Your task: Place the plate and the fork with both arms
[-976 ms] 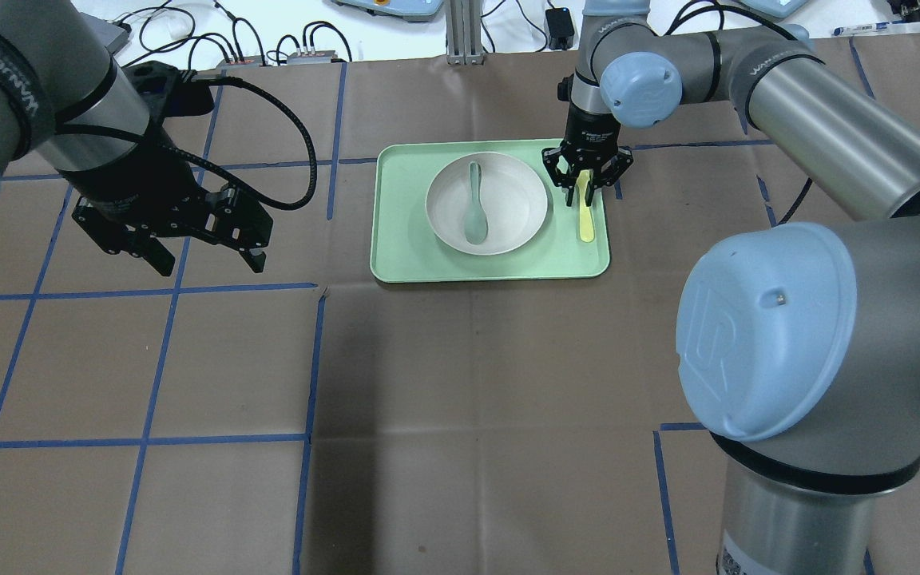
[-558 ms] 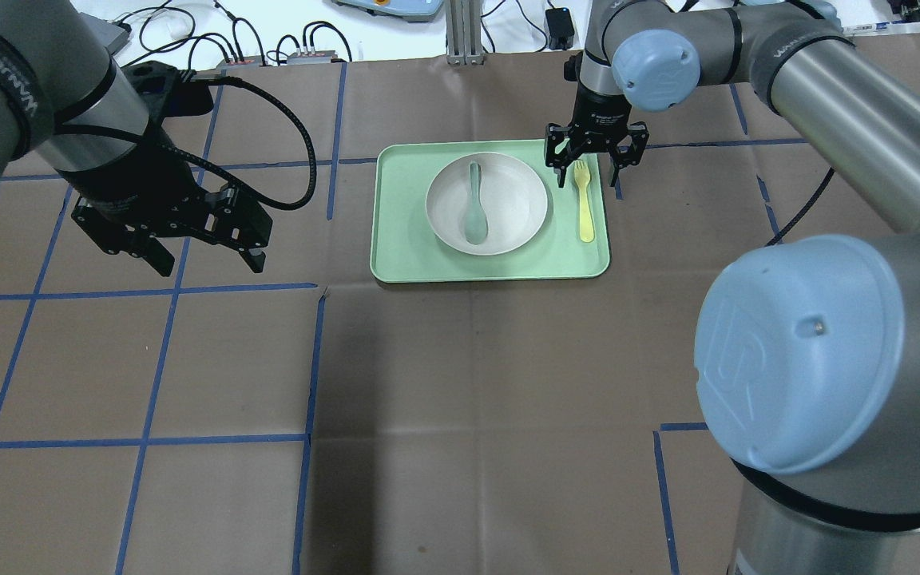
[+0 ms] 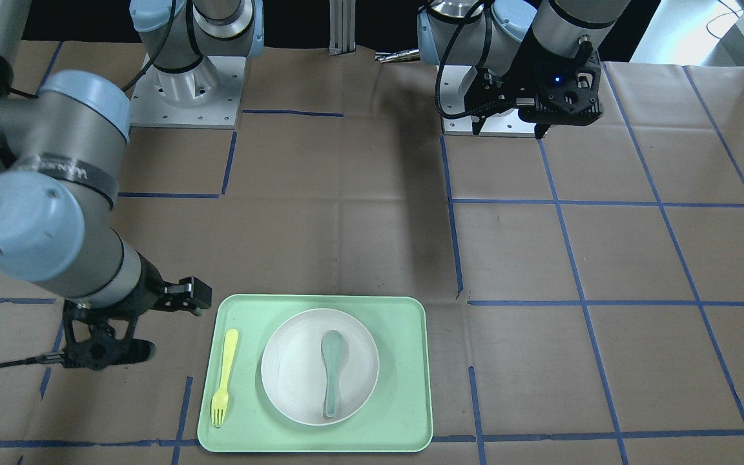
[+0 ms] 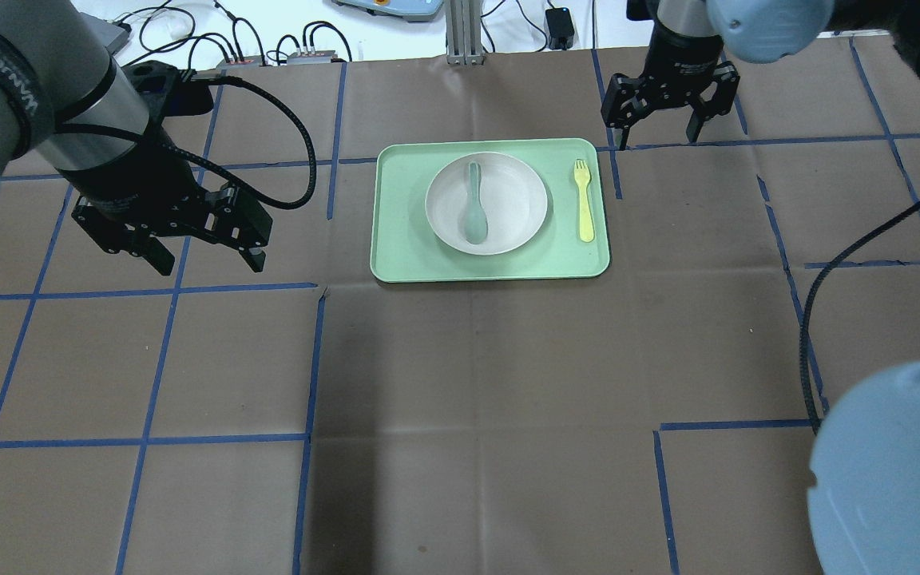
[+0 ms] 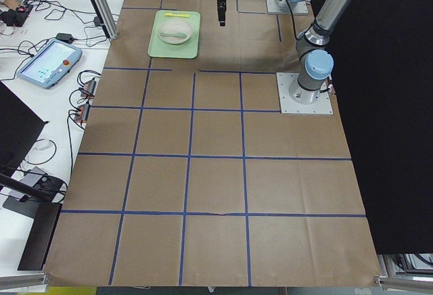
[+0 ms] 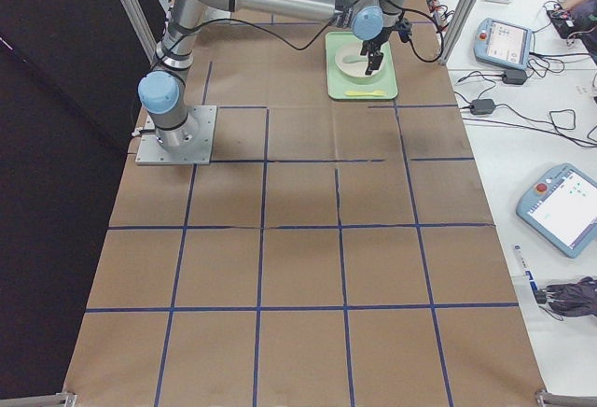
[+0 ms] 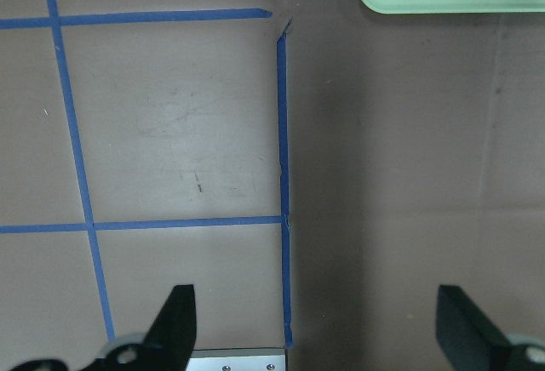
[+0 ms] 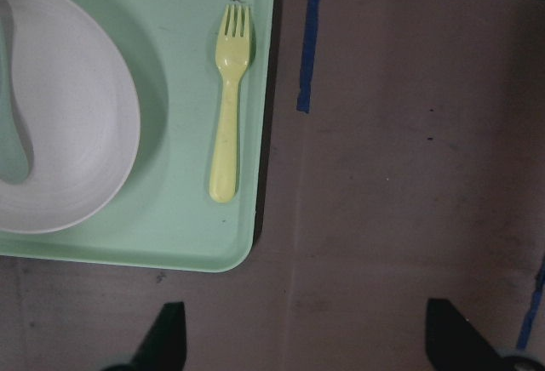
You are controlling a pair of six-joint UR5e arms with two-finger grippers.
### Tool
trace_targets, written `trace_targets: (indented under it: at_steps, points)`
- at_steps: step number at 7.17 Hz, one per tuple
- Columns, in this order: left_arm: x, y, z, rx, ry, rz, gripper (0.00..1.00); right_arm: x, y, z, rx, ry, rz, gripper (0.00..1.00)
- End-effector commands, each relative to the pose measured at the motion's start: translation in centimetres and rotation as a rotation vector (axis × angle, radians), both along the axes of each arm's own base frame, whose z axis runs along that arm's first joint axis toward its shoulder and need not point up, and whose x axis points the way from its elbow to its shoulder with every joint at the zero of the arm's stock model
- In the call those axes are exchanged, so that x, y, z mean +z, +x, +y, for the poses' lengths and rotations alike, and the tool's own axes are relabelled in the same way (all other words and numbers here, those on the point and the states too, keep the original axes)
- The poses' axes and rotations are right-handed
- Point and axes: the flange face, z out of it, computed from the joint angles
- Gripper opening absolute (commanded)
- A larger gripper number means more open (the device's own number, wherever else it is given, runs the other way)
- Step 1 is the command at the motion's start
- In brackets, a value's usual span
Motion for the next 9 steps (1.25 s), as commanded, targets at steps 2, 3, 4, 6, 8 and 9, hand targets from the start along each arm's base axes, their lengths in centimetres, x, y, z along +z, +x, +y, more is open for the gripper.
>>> trace_targets:
  at_steps: [2, 3, 4, 6, 8, 9]
  points:
    - [0.0, 0.1, 0.0, 0.003, 0.000, 0.001, 1.00, 6.1, -1.1, 10.6, -0.017, -0.015, 0.007, 1.00]
    - [0.0, 0.1, 0.0, 0.003, 0.000, 0.001, 1.00, 7.2, -1.0, 11.9, -0.020, -0.029, 0.009, 1.00]
    - [0.0, 0.1, 0.0, 0.003, 0.000, 0.001, 1.00, 8.3, -0.5, 13.4, -0.023, -0.022, 0.008, 1.00]
    - [0.0, 0.1, 0.0, 0.001, -0.001, 0.001, 1.00, 9.2, -0.4, 14.5, -0.034, -0.026, 0.008, 1.00]
    - [0.0, 0.1, 0.0, 0.003, 0.001, 0.001, 1.00, 8.2, -0.4, 14.9, -0.033, -0.017, 0.010, 1.00]
    - [0.0, 0.1, 0.0, 0.001, 0.001, 0.001, 1.00, 8.3, -0.4, 14.9, -0.033, -0.020, 0.011, 1.00]
